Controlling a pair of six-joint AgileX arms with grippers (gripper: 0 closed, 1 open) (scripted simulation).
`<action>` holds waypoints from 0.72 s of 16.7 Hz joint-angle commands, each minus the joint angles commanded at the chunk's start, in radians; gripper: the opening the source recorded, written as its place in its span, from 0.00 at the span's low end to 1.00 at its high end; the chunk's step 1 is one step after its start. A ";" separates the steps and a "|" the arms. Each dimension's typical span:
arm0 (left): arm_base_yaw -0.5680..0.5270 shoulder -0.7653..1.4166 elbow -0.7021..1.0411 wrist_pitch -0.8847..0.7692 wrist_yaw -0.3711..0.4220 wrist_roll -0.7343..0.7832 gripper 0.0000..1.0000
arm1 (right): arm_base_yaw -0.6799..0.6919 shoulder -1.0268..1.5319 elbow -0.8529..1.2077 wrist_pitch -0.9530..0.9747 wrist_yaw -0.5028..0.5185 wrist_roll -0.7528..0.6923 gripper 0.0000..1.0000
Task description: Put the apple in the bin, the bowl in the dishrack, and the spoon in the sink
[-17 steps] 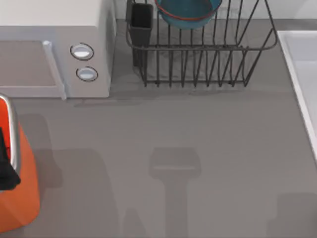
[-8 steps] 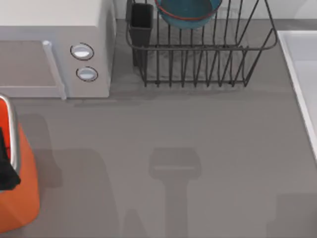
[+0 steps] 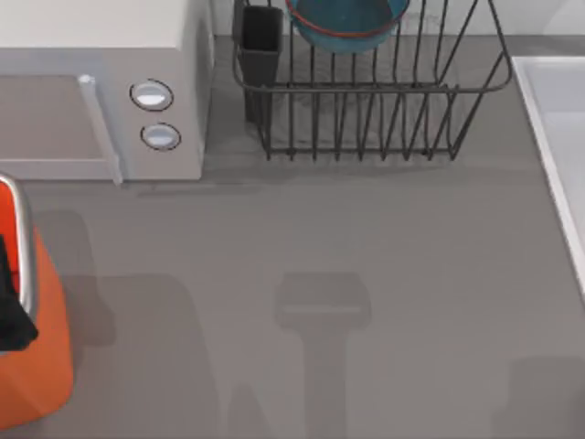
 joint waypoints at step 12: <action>0.000 0.000 0.000 0.000 0.000 0.000 1.00 | 0.004 -0.074 0.050 -0.095 0.012 0.002 0.00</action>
